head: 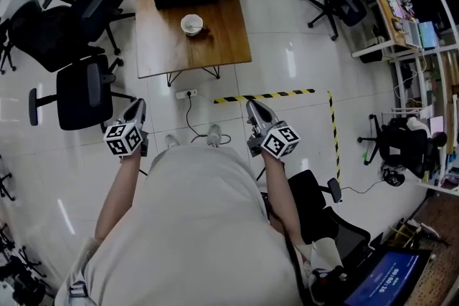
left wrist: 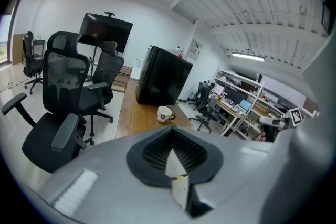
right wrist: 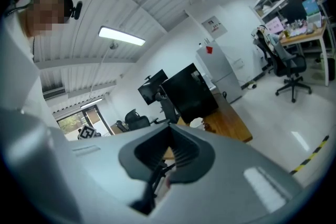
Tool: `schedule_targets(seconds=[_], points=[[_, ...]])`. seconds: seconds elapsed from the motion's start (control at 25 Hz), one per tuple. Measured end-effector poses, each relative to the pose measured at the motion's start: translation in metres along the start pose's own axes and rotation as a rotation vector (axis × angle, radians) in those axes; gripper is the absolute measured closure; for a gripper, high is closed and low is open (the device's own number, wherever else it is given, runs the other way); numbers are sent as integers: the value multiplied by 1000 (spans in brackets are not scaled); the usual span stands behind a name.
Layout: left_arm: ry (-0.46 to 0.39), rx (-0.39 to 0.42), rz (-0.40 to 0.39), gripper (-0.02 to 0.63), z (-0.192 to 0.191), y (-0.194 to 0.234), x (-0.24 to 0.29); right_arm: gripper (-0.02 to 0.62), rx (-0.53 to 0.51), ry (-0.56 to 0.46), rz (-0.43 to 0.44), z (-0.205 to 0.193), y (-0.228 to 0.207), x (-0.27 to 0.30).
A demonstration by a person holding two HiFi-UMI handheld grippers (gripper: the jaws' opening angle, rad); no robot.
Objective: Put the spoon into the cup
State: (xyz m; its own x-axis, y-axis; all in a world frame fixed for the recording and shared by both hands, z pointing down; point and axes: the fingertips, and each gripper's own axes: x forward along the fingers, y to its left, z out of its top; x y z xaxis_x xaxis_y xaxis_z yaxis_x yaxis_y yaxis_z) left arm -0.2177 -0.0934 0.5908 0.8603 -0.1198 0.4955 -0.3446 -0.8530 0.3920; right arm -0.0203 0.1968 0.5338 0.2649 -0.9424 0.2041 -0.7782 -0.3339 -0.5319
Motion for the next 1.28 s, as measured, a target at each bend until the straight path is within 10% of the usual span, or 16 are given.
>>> schedule_targets(seconds=[0.4,1.28], points=[[-3,29,-17,606,15,17,4,592,83,-65,6,13,16,25],[32,28,-35,606,4,26,2,594,-117,60,-91,-5,18,52]])
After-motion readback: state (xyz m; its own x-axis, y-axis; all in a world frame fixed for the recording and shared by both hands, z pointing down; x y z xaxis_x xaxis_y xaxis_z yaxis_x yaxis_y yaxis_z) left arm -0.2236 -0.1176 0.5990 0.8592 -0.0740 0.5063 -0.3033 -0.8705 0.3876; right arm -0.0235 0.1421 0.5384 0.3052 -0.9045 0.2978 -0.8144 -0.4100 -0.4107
